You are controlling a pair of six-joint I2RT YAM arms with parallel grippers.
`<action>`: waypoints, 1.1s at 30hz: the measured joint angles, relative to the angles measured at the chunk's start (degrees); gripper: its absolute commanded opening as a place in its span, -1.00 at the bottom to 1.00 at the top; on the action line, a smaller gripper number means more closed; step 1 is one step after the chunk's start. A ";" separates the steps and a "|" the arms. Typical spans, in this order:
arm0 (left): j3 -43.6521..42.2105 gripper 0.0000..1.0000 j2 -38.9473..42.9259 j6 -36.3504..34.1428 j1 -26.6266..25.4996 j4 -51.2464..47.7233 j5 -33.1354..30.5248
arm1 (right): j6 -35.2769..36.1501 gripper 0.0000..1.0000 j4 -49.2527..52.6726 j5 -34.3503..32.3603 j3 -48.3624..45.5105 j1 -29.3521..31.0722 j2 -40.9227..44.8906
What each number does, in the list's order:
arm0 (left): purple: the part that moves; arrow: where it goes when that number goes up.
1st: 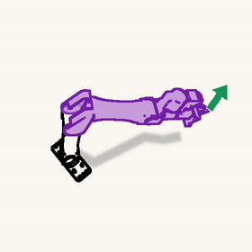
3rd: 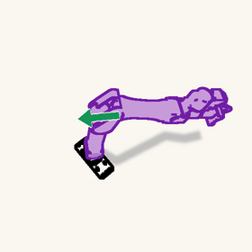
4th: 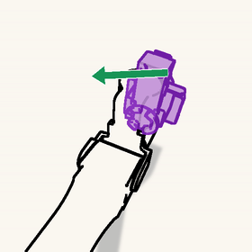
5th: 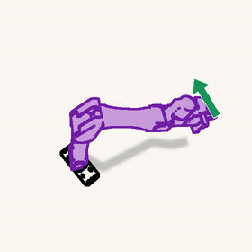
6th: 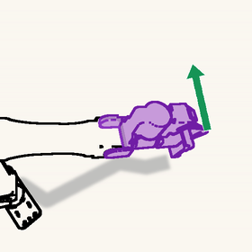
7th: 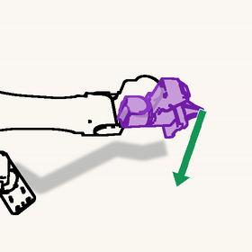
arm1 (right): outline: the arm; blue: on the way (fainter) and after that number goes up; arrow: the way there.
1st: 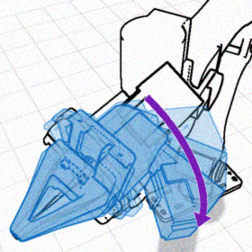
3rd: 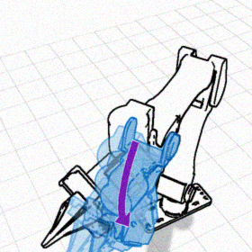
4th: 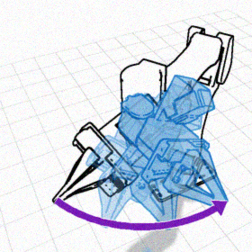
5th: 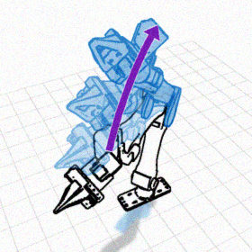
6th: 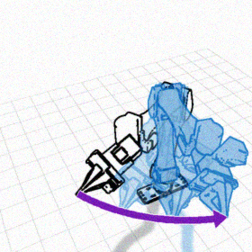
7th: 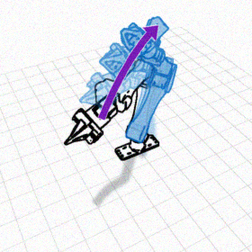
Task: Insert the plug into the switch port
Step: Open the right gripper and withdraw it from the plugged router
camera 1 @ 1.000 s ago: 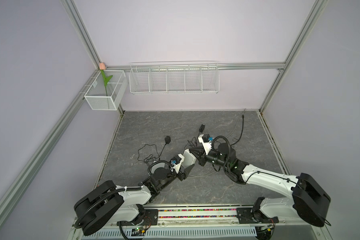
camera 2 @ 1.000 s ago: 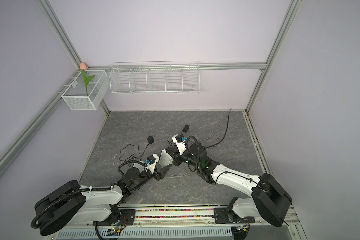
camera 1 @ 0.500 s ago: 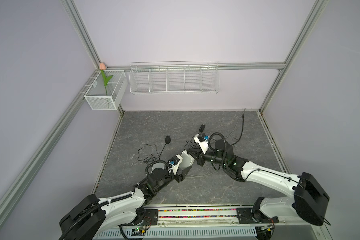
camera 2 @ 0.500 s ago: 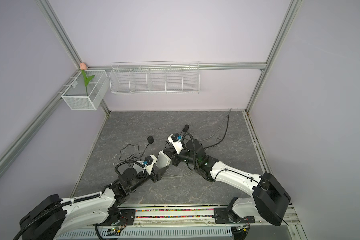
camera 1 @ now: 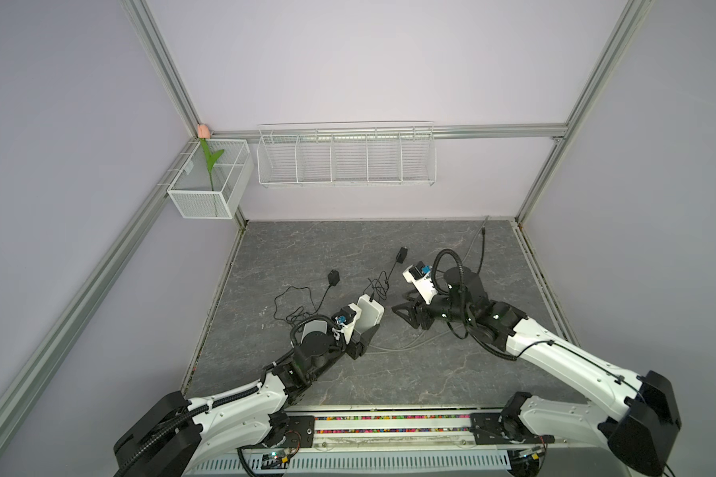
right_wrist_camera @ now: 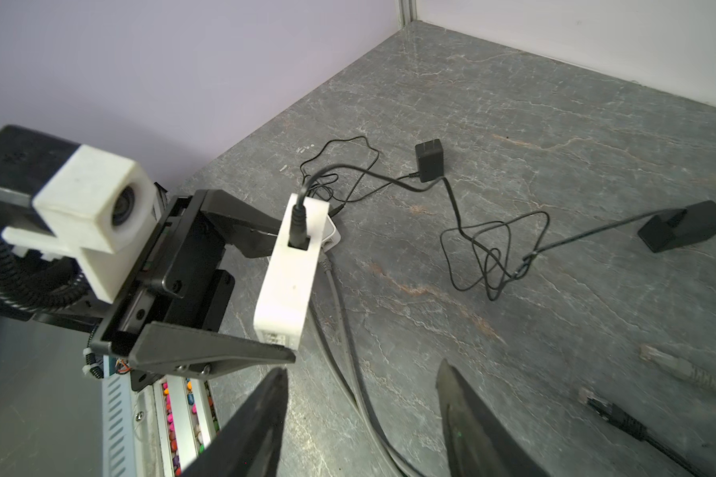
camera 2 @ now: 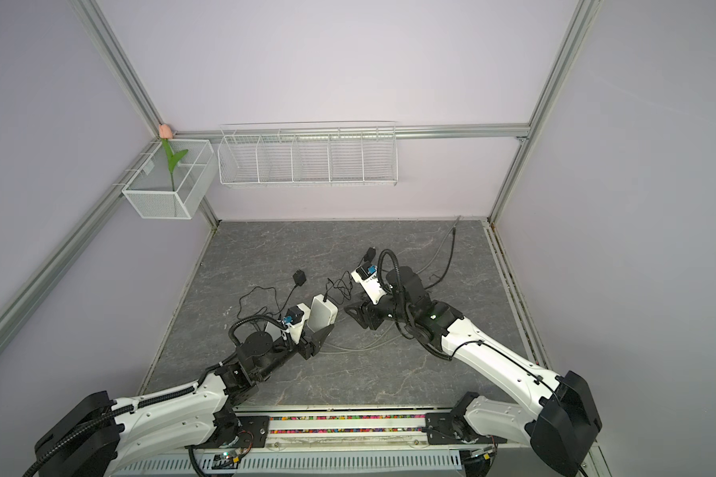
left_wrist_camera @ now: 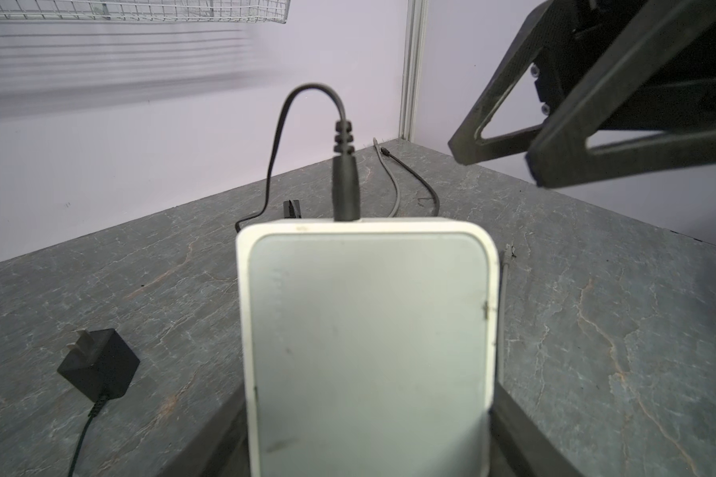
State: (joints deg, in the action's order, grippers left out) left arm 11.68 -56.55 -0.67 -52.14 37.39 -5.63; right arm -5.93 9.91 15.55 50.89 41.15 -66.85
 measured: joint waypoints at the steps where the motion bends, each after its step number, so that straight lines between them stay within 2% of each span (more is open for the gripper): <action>1: 0.11 -1.00 -0.31 0.00 0.00 0.00 0.02 | -0.22 0.32 0.09 -0.09 0.00 -0.74 0.09; 5: 0.13 -1.00 -1.18 0.02 0.00 -0.04 0.35 | -2.64 0.33 0.15 -0.63 0.59 -4.87 -2.78; 13: 0.11 -1.00 -0.31 0.85 0.00 -2.32 1.46 | -12.39 0.30 -3.69 2.38 8.44 -13.84 -23.08; 19: -1.70 -1.00 3.19 2.49 0.00 -3.30 1.53 | -17.57 0.25 -8.61 4.59 19.41 -14.53 -38.16; 26: -5.49 -1.00 10.03 3.85 0.00 -7.50 0.46 | -20.70 0.11 -10.47 3.98 30.45 -14.53 -52.87; 27: -5.86 -1.00 12.07 4.07 0.00 -8.81 -0.24 | -20.92 -0.09 -10.47 3.82 31.67 -14.53 -54.66; 28: -6.19 -1.00 14.38 4.26 0.00 -10.05 -1.05 | -21.24 -0.50 -10.45 3.80 32.65 -14.53 -56.08; 29: -6.38 -1.00 16.24 4.52 0.00 -11.04 -1.81 | -21.64 -0.78 -10.43 3.85 33.57 -14.56 -57.27; 30: -6.45 -1.00 18.78 4.72 0.00 -12.48 -2.86 | -21.97 -0.87 -10.27 3.82 34.64 -14.56 -58.40; 33: -6.45 -1.00 25.90 4.92 0.00 -16.61 -6.64 | -22.91 -0.87 -8.70 3.43 38.97 -14.82 -61.29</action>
State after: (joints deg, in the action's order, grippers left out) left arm 5.23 -30.65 4.25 -52.14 20.78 -12.27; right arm -28.84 1.21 18.98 89.86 26.33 -128.14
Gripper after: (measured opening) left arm 0.683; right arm 0.071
